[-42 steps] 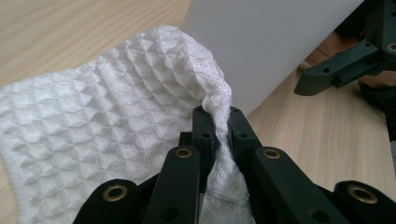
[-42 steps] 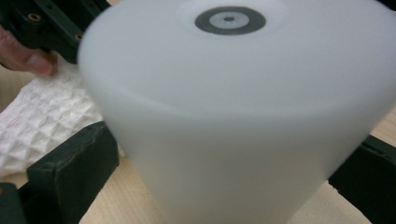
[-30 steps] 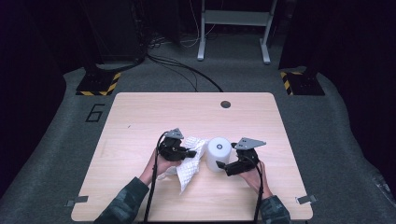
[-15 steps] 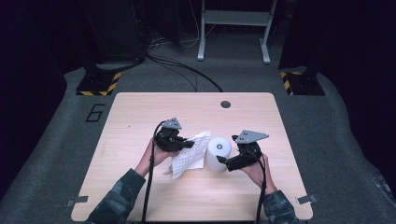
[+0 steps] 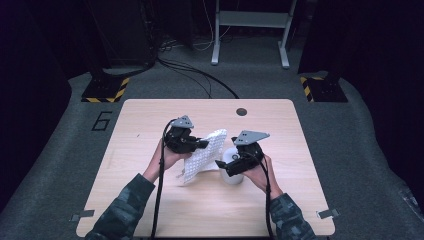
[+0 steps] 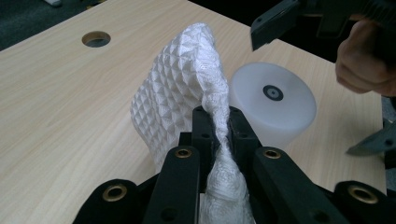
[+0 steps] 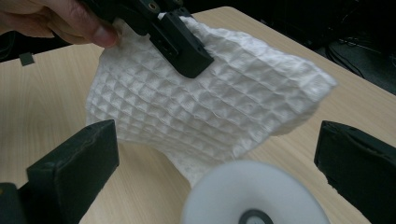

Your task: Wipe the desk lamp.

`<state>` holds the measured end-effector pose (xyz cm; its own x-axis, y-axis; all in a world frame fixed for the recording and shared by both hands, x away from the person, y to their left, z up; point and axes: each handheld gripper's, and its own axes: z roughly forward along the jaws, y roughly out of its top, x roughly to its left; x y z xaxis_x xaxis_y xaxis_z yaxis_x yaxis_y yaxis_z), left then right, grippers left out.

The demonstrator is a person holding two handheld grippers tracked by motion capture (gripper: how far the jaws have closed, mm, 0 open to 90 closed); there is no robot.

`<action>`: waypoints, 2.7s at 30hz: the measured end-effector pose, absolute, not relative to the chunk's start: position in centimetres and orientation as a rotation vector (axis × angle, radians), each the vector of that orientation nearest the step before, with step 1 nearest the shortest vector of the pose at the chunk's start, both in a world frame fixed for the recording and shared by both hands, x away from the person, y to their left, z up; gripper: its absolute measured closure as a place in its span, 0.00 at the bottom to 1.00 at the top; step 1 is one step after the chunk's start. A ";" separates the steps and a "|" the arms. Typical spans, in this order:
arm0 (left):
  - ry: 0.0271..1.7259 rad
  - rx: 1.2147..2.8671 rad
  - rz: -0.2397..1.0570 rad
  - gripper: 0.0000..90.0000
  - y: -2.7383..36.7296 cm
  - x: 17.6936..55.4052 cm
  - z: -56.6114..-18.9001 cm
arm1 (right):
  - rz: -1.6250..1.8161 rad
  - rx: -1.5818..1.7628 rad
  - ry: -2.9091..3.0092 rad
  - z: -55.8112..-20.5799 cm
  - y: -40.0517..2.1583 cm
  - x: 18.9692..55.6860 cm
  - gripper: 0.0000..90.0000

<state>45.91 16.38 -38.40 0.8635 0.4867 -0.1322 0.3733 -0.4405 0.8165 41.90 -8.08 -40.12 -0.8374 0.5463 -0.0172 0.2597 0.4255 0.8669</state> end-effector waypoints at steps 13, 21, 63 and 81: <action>0.597 2.055 0.166 0.94 14.9 45.9 -36.1 | 1.374 0.771 2.353 -41.1 -5.1 43.1 0.00; 0.587 2.037 0.151 0.93 14.3 45.9 -35.9 | 1.379 0.800 2.282 -41.3 -4.8 43.0 0.18; 0.624 1.972 0.188 0.16 17.1 44.3 -38.0 | 1.324 0.898 2.104 -38.0 -9.9 42.9 0.96; 0.579 2.002 0.147 0.00 13.9 44.1 -42.7 | 1.254 1.021 2.016 -38.1 -15.3 41.9 0.96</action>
